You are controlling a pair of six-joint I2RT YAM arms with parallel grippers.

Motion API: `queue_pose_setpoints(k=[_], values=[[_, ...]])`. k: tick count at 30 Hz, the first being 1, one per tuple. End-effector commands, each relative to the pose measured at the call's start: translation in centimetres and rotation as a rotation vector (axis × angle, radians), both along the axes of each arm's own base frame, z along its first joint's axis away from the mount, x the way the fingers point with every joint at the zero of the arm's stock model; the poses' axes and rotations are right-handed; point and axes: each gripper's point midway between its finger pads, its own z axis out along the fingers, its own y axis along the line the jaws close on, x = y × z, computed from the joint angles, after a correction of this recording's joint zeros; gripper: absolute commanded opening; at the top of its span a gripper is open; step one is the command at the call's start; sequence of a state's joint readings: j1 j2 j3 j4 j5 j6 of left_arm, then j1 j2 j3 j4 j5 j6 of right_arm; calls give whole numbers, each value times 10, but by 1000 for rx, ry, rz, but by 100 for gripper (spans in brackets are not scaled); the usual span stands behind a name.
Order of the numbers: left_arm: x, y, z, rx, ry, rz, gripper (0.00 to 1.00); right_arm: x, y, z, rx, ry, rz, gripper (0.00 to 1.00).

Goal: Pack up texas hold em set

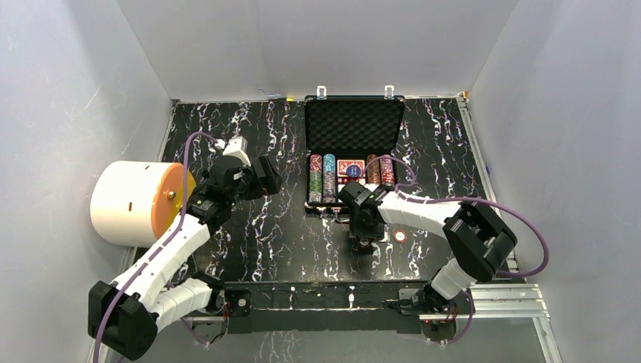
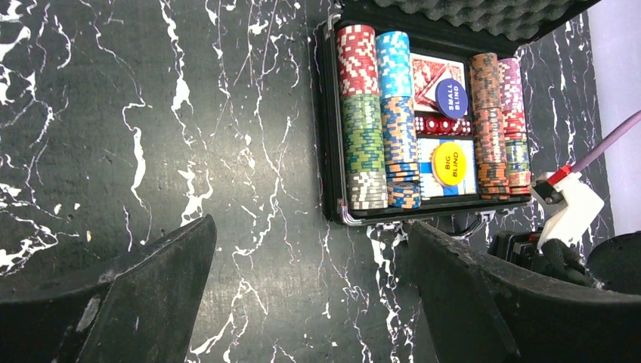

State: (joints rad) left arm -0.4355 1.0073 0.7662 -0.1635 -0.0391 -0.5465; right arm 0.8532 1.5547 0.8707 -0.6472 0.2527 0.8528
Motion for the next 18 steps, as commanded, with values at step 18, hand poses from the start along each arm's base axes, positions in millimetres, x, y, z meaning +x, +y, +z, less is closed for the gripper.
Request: queue_pose_setpoints(k=[18], values=[[-66, -87, -50, -177, 131, -392, 97, 15, 10, 33, 114, -129, -75, 47]])
